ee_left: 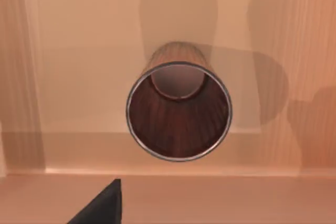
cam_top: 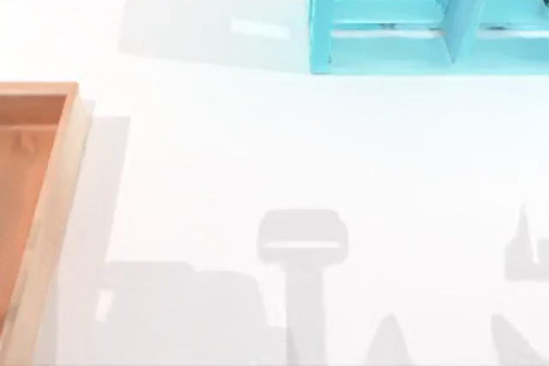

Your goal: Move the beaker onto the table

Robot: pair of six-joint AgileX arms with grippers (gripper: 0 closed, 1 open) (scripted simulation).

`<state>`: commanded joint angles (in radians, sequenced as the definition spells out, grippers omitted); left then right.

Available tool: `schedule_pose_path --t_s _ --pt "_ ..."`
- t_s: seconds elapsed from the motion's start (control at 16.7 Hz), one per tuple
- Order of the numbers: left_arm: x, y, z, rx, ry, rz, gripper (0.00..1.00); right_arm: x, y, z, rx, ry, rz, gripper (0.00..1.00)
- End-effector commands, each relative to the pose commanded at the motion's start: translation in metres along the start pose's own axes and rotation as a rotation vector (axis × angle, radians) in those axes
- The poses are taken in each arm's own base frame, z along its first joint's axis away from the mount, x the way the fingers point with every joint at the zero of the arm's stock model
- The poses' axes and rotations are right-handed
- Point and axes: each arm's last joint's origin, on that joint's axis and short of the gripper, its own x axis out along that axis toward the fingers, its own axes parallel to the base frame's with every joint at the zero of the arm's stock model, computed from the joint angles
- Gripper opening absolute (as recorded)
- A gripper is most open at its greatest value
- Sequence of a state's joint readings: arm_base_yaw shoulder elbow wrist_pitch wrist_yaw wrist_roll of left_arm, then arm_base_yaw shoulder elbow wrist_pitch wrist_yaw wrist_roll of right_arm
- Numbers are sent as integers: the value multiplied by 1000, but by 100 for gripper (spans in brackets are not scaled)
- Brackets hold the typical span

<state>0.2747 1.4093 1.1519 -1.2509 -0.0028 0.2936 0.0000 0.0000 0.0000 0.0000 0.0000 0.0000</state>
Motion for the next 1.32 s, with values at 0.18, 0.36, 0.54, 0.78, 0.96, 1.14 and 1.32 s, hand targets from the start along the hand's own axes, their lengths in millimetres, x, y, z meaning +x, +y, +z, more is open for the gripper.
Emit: schedule_pose_path --t_s 0.18,0.36,0.54,0.78,0.96,1.14,1.32 --pt "0 6 8 0 61 -18 100 0 0 0 0 0 0 100" --pt "0 7 8 0 62 -18 100 0 0 0 0 0 0 100" --pt "5 6 8 1 63 -18 100 0 0 0 0 0 0 100" --pt "42 7 10 -1 61 -18 100 0 0 0 0 0 0 100" --pt "77 6 7 0 50 -14 100 0 0 0 0 0 0 100" --pt "98 5 2 0 61 -18 100 0 0 0 0 0 0 100" --pt "100 5 2 0 62 -18 100 0 0 0 0 0 0 100"
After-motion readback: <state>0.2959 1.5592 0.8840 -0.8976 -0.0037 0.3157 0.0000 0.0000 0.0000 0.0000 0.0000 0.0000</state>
